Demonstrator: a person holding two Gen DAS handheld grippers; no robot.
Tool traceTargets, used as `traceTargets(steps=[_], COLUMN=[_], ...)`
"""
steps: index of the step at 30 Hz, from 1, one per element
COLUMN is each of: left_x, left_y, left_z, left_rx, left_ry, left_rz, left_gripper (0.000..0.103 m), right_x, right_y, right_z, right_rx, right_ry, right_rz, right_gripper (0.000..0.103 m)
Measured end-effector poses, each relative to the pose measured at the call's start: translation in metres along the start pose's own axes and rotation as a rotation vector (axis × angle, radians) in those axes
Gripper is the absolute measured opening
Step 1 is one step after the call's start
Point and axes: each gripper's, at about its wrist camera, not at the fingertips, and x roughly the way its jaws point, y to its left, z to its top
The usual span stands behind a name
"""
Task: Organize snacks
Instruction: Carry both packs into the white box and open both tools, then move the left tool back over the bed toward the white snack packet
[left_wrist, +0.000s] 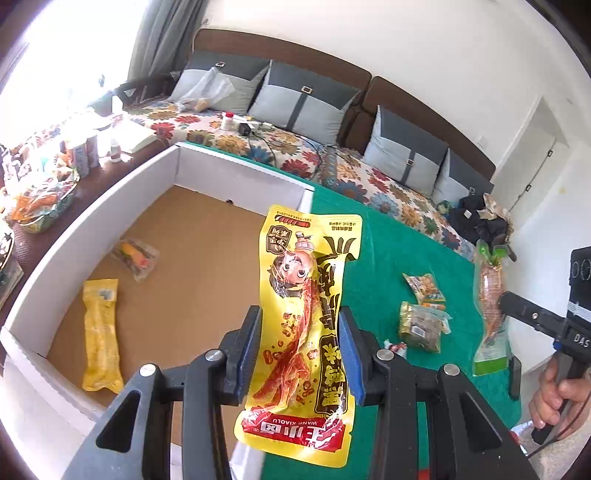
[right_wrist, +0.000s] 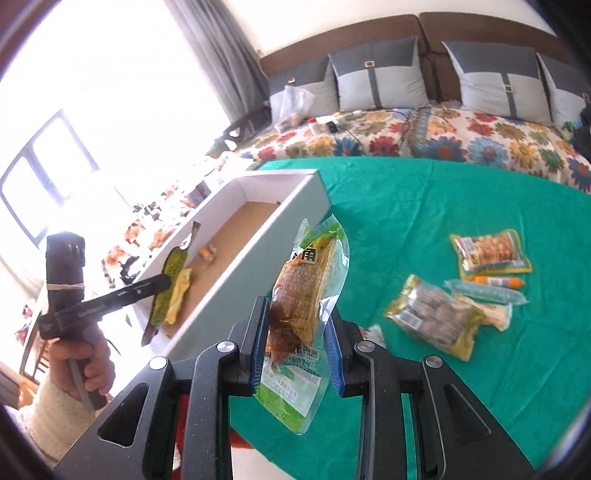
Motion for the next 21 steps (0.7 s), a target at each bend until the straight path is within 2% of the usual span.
traceTargets(steps=[2,4,6,7,8,10,12,14,17,19,21], left_x=[-0.005,-0.004,-0.001,-0.002,-0.002,-0.001,0.004,0.011,0.02,0.029,0.043], left_y=[0.035,0.062,0.083,0.09,0.092,0.092,0.081,0.058,0.003,-0.041,-0.084], left_z=[0.004,0.003,-0.008,-0.014,-0.022,-0.034,-0.044,-0.049,-0.051,-0.055,-0.064], left_rx=[-0.021,-0.038,-0.059,-0.067,-0.074,-0.082,-0.073,-0.058,0.0,0.064,0.134], left_ry=[-0.007,-0.002,0.013,0.008,0.005,0.004,0.009,0.016,0.013,0.025,0.047], left_rz=[0.112,0.246,0.353,0.371,0.373,0.355,0.324,0.267,0.15,0.073,0.007], left_gripper=[0.043,0.054,0.082,0.083,0.083,0.084,0.084,0.084,0.084,0.089,0.101], right_x=[0.028,0.06,0.088,0.096,0.098,0.094,0.084,0.069,0.045,0.025,0.001], right_y=[0.041,0.076,0.098,0.102,0.102,0.086,0.052,0.008,-0.066,-0.114,-0.159], right_z=[0.023,0.039,0.048,0.048,0.046,0.038,0.022,0.002,-0.039,-0.071,-0.102], right_rx=[-0.032,-0.059,-0.085,-0.091,-0.09,-0.066,-0.044,-0.043,-0.038,-0.032,0.007], right_ry=[0.006,0.028,0.06,0.056,0.04,0.024,0.008,-0.008,-0.009,0.015,0.037], right_rz=[0.079,0.128,0.112,0.095,0.078,0.063,-0.007,-0.139,-0.391,-0.553,-0.683], right_gripper=[0.03,0.032,0.048,0.065,0.067,0.067,0.069,0.07,0.07,0.07,0.07])
